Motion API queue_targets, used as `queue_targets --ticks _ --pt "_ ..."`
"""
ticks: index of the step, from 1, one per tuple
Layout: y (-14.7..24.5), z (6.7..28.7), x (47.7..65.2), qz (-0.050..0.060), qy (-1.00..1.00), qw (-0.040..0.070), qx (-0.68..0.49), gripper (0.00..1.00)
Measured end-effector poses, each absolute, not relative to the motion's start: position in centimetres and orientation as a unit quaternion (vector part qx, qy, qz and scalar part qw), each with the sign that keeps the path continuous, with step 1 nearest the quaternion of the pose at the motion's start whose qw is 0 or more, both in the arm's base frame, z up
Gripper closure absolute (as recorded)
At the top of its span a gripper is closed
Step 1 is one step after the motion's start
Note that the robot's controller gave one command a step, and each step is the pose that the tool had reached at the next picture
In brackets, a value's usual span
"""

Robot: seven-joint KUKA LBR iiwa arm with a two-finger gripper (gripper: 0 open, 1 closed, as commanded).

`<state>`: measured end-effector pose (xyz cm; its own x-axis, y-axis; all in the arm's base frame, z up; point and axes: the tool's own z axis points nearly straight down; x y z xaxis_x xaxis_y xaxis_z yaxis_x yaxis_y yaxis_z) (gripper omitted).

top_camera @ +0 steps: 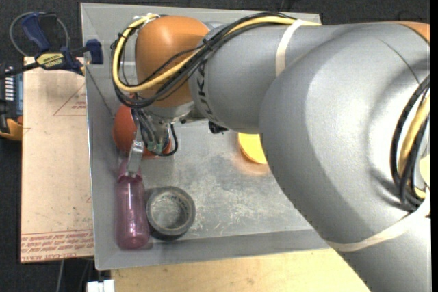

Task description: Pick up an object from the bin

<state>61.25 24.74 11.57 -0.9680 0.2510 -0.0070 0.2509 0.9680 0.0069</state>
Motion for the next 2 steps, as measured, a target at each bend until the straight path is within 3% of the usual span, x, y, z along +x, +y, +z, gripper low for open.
queue_targets --ticks 1,2 --pt "25.2 11.9 57.8 0.001 0.969 0.005 -0.249 0.00" --pt "24.5 7.8 57.9 -0.003 0.996 0.008 -0.085 0.00"
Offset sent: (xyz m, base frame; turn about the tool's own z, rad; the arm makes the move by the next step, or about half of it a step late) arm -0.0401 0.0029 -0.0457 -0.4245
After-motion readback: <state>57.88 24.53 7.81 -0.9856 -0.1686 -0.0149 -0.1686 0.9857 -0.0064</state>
